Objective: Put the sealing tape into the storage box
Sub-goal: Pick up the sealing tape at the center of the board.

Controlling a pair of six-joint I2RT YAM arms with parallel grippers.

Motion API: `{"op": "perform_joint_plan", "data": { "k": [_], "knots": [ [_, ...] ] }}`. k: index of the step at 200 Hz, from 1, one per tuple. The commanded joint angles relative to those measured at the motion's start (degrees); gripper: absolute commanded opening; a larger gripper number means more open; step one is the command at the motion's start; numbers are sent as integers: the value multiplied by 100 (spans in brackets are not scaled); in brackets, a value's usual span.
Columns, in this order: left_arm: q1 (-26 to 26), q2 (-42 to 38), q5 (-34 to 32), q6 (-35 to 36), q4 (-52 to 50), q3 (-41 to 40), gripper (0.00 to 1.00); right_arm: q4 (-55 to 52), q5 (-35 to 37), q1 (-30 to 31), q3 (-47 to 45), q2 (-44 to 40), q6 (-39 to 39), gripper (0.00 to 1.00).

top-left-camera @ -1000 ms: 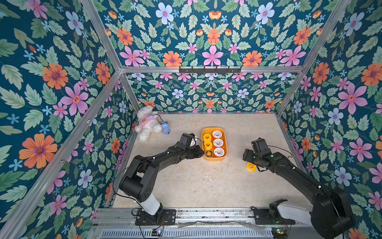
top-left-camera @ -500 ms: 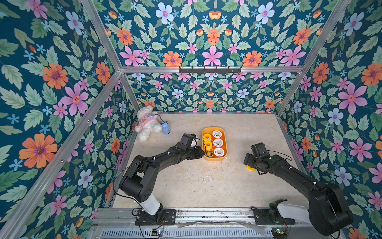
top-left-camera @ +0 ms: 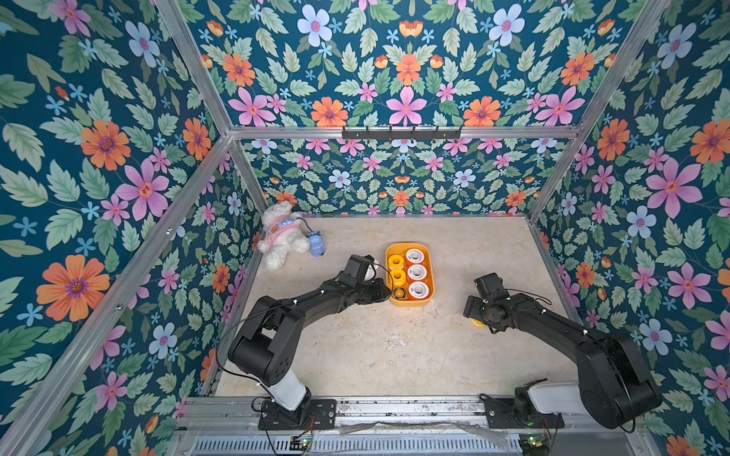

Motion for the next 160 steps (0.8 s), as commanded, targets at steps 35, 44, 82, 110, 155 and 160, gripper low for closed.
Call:
{"op": "perform_joint_plan", "data": {
  "k": [35, 44, 82, 110, 155, 160],
  "knots": [
    [-19, 41, 29, 86, 9, 45, 18, 91, 137, -3, 1, 164, -19, 80],
    [-19, 49, 29, 85, 6, 47, 18, 80, 128, -2, 2, 215, -28, 78],
    [-24, 67, 24, 77, 0, 63, 18, 35, 147, -6, 16, 298, -61, 69],
    [-19, 60, 18, 68, -2, 61, 18, -81, 138, -7, 117, 217, -115, 64],
    [-18, 64, 20, 66, -9, 69, 18, -141, -195, -2, 272, 46, -269, 59],
    [-19, 58, 20, 68, -9, 69, 18, -129, -254, -1, 279, 25, -279, 59]
  ]
}}
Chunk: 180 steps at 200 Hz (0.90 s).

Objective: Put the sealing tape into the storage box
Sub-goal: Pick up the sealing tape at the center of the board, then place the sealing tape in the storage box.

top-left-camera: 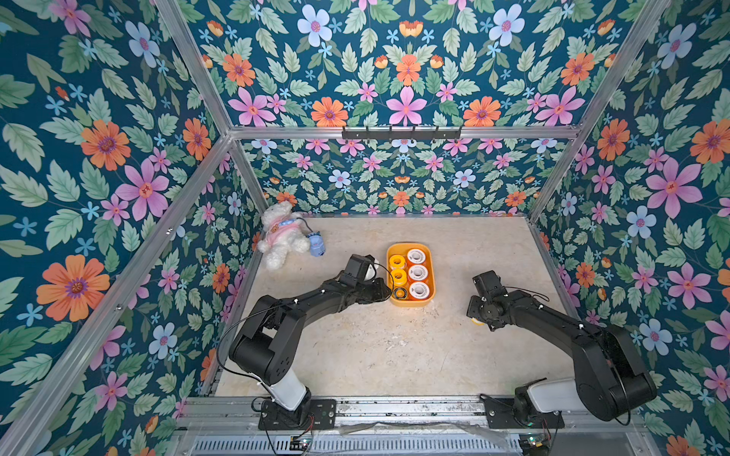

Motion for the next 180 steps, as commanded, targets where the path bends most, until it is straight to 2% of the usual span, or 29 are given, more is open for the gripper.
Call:
{"op": "perform_joint_plan", "data": {
  "k": [1, 94, 180],
  "knots": [
    [-15, 19, 11, 69, -9, 23, 18, -74, -245, 6, 65, -95, -132, 59],
    [-15, 22, 20, 39, 2, 41, 19, 491, -1923, 110, 508, -439, -284, 61],
    [-21, 32, 19, 23, 17, 32, 18, 923, -2458, 904, 1970, 608, -313, 63]
  ]
}}
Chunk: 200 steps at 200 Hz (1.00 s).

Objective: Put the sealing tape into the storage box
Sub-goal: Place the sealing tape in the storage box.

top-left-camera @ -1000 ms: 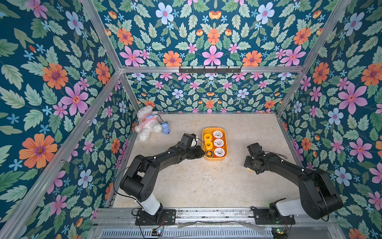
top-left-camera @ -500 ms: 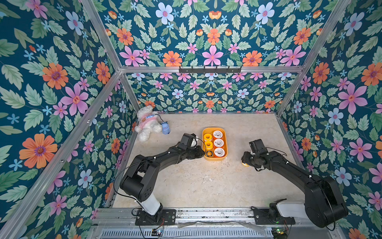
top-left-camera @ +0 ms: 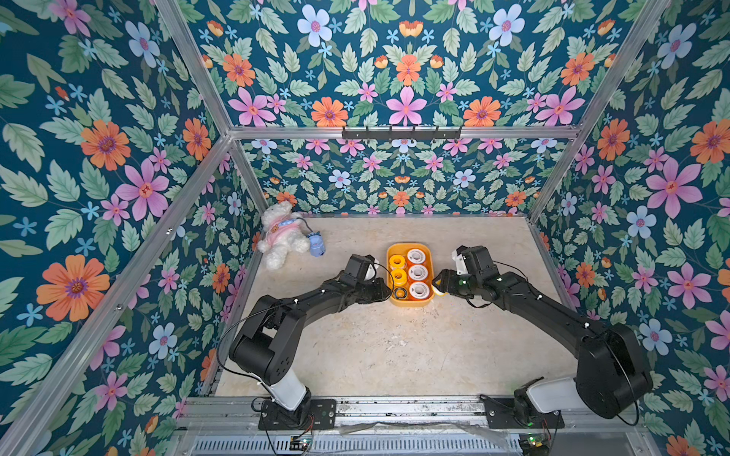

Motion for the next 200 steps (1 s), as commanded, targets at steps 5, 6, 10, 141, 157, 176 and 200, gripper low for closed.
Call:
{"op": "perform_joint_plan", "data": {
  "k": [5, 6, 10, 141, 157, 176, 200],
  "knots": [
    [-19, 27, 17, 24, 15, 28, 18, 244, -218, 168, 372, 336, -118, 63],
    [-21, 27, 17, 23, 16, 28, 18, 247, -224, 175, 382, 350, -116, 63],
    [-24, 29, 16, 24, 17, 28, 18, 256, -240, 193, 440, 410, -114, 63],
    [-24, 27, 8, 13, 35, 19, 18, 96, 14, 891, 1773, 1974, -96, 64],
    [-24, 29, 9, 13, 29, 19, 18, 27, 80, 928, 1864, 2086, -96, 64],
    [-24, 31, 9, 14, 33, 19, 17, -73, 126, 980, 1953, 2198, -120, 64],
    [-23, 39, 16, 13, 35, 19, 17, -145, 210, 1028, 2000, 2267, -127, 64]
  ]
}}
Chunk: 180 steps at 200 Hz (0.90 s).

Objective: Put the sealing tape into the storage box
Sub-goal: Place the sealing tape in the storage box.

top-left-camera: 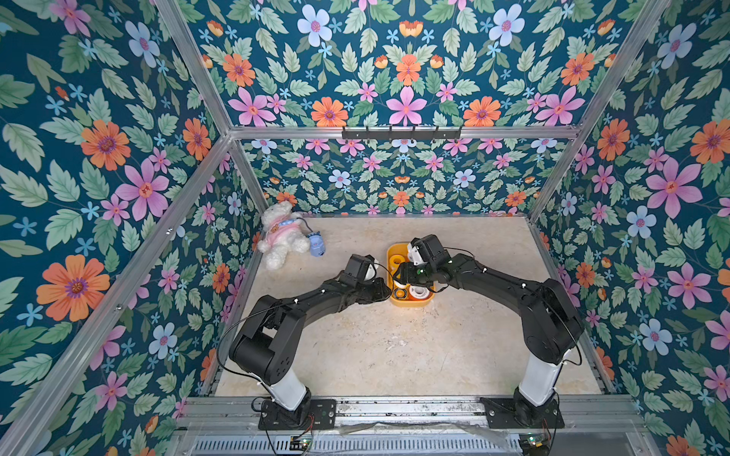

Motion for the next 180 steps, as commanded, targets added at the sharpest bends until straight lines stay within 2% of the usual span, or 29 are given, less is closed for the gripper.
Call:
{"op": "perform_joint_plan", "data": {
  "k": [1, 180],
  "knots": [
    [-17, 37, 19, 85, 31, 19, 17, -139, 169, 43, 64, 53, -59, 64],
    [-17, 36, 2, 99, 9, 45, 18, -762, 778, 355, 502, 518, -219, 68]
  ]
}}
